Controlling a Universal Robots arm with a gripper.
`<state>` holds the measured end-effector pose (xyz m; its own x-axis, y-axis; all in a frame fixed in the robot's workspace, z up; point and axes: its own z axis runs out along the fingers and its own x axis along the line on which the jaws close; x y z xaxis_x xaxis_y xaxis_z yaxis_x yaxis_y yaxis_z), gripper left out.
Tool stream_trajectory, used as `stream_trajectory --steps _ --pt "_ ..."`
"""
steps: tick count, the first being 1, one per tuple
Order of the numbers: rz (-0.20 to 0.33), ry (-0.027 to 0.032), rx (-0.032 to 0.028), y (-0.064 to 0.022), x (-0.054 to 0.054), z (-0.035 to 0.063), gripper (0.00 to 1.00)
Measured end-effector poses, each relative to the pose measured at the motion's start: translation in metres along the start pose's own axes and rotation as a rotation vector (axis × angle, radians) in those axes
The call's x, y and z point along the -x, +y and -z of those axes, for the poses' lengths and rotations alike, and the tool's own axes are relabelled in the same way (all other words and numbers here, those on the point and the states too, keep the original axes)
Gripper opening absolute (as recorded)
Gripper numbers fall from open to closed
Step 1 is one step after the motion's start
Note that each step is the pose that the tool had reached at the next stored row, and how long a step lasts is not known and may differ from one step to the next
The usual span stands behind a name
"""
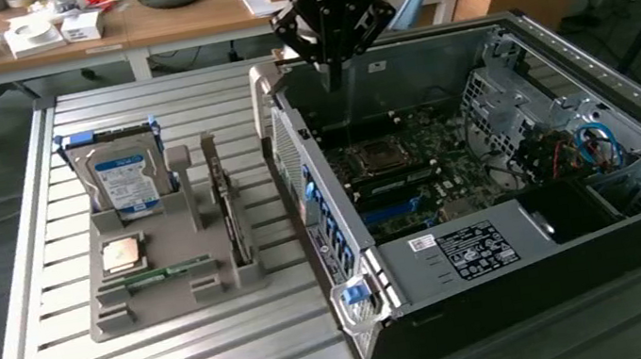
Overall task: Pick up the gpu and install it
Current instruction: 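Reach for the gpu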
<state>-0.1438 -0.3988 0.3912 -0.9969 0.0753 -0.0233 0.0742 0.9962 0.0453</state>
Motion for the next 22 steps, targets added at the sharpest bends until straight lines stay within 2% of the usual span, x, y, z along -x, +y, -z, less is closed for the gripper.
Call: stream_trajectory --steps 22 --pt "0.0 0.0 0.0 -0.002 -0.026 -0.0019 0.11"
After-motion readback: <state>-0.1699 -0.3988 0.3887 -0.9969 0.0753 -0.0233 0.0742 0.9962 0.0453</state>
